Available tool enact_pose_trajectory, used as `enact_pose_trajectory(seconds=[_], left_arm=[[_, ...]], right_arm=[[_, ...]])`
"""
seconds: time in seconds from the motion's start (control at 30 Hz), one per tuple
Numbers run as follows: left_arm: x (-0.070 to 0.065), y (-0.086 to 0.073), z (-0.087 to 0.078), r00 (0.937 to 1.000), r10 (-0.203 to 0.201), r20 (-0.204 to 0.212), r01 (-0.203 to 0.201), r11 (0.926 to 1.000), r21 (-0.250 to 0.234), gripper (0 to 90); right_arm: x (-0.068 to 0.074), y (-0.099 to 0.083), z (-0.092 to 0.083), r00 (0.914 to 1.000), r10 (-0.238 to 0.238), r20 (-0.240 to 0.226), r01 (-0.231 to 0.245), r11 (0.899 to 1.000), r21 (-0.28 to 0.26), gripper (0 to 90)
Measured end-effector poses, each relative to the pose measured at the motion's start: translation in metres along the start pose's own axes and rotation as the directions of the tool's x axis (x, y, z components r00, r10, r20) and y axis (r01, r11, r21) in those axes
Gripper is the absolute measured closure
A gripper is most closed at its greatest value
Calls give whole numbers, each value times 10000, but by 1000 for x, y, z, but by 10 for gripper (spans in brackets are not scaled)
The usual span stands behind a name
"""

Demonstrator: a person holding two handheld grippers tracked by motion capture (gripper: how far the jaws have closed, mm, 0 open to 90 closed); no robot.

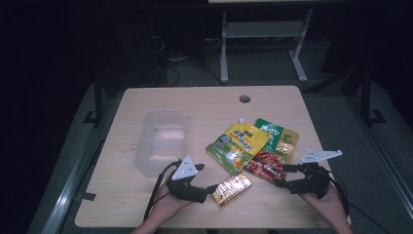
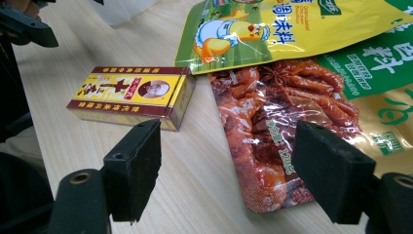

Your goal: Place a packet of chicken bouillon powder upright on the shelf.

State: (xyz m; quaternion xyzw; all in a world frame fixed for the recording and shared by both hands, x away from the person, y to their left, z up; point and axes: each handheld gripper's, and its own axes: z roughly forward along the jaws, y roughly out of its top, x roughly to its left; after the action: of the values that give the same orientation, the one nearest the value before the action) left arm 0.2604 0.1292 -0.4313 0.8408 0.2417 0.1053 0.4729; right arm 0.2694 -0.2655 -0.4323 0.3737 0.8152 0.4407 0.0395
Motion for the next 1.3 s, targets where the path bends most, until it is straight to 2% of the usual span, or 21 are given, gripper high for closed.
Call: enact_pose_trajectory(seconds=[0.17,0.37,0.57,0.6,0.73,0.8,0.87,0.93,1.07,1.2,1.3], left_arm=[[2,0,1,9999,-125,-30,125,9999,-23,196],[3,-1,2,10000,-32,-53,32,10000,17,209],[5,2,0,9998,-197,-47,196,9996,-206,231],[5,2,0,9998,-199,-3,199,9996,-210,244],[7,7,1,9992,-387,33,387,9988,-286,296],[7,17,3,9995,-300,18,300,9990,-340,303],[7,20,3,9996,-296,7,296,9989,-362,317],[8,26,4,9999,-58,-83,55,9994,-338,323],[7,38,10,9998,-37,-175,30,9992,-404,341],[8,47,20,9996,94,-253,-97,9999,-113,378],[12,51,28,9991,89,-411,-85,9999,83,385]], right_arm=[[-1,0,1,9999,122,104,-123,9999,62,245],[-2,3,1,9998,57,173,-56,9999,-87,240],[-2,4,2,9994,194,300,-190,9997,-127,228],[-2,4,2,9990,329,308,-325,9994,-136,225],[-4,10,6,9988,372,303,-369,9992,-118,213],[-3,15,7,9983,433,389,-429,9990,-92,212],[-3,21,8,9984,438,358,-436,9990,-52,212],[-3,28,8,9981,374,484,-372,9993,-67,212],[-2,41,8,9981,295,544,-293,9996,-34,208],[-3,64,11,9974,355,621,-359,9993,54,206],[-6,72,14,9962,436,749,-447,9989,131,206]])
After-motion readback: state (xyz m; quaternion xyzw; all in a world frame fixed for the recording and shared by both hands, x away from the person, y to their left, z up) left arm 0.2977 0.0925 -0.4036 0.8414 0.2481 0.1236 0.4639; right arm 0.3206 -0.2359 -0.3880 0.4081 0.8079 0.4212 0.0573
